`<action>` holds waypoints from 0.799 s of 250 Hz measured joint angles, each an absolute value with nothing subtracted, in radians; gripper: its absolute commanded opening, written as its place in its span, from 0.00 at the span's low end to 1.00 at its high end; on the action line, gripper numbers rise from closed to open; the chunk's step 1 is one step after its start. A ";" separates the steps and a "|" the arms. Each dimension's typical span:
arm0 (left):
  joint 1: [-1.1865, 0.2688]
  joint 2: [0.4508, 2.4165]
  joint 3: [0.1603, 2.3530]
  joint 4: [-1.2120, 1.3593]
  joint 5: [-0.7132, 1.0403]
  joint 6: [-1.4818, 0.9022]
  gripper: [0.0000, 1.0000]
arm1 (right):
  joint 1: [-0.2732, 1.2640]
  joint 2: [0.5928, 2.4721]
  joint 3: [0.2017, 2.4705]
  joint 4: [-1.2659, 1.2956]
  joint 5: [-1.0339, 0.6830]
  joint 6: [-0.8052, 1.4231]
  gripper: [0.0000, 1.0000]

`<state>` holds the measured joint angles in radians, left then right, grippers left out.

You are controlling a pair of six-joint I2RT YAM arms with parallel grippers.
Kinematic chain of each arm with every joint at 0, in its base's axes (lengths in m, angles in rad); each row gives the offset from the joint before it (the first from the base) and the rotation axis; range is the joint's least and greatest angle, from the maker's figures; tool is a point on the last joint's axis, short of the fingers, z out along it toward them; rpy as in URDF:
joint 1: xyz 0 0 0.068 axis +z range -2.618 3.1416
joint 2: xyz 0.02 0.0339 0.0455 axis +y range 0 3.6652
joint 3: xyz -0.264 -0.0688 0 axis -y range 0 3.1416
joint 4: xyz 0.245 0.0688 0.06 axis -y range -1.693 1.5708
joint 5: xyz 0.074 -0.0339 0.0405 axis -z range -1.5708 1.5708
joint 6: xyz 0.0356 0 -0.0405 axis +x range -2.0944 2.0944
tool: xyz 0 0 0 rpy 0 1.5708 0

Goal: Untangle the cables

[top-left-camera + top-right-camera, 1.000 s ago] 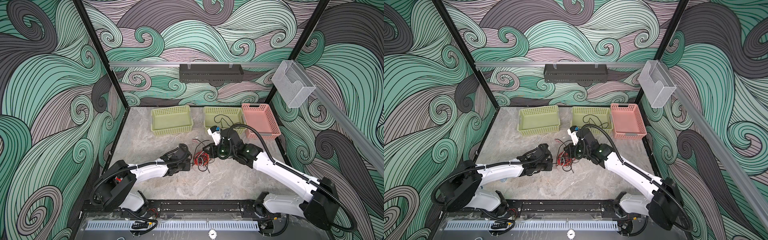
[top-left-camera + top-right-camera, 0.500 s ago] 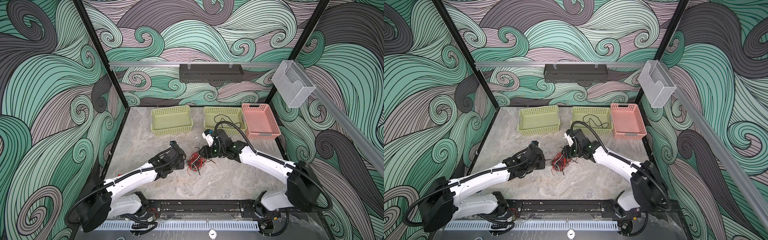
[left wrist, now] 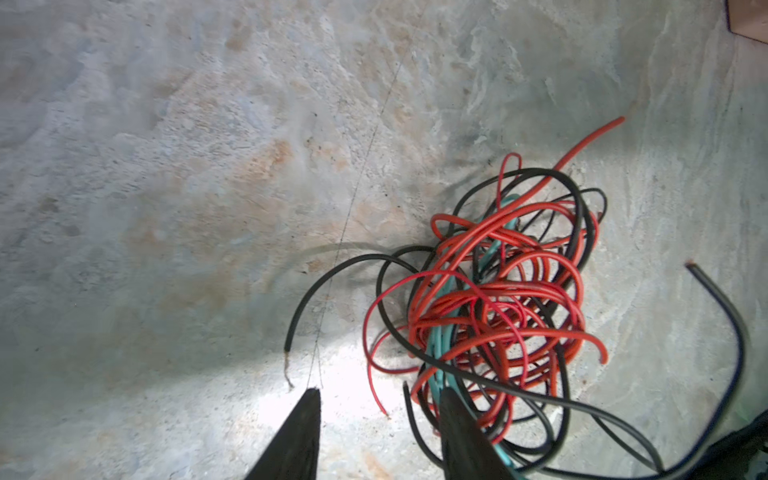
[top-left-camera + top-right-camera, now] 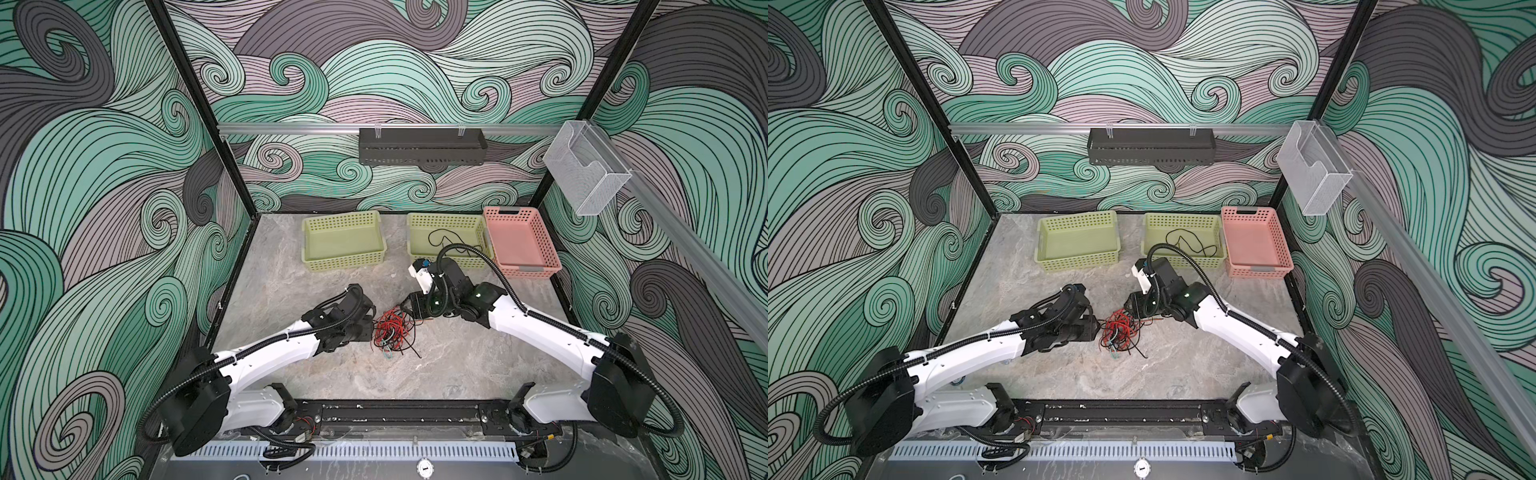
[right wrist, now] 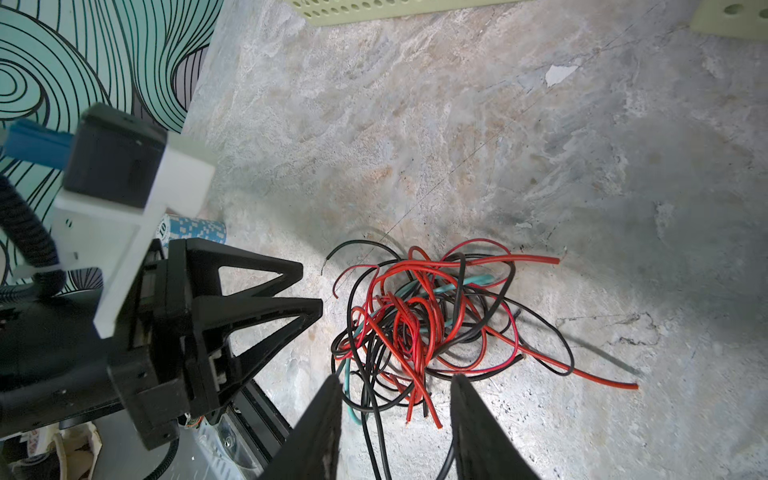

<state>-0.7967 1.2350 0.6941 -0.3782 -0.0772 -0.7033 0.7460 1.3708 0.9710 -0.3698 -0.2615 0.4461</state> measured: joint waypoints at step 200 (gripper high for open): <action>-0.851 1.365 0.712 -0.259 0.006 -0.662 0.00 | 0.754 1.299 0.710 -0.296 -0.334 0.534 0.05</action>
<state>-0.8513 1.3651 0.7124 -0.2588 0.0055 -0.6621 0.7536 1.2987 0.7105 -0.2962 -0.3336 0.5339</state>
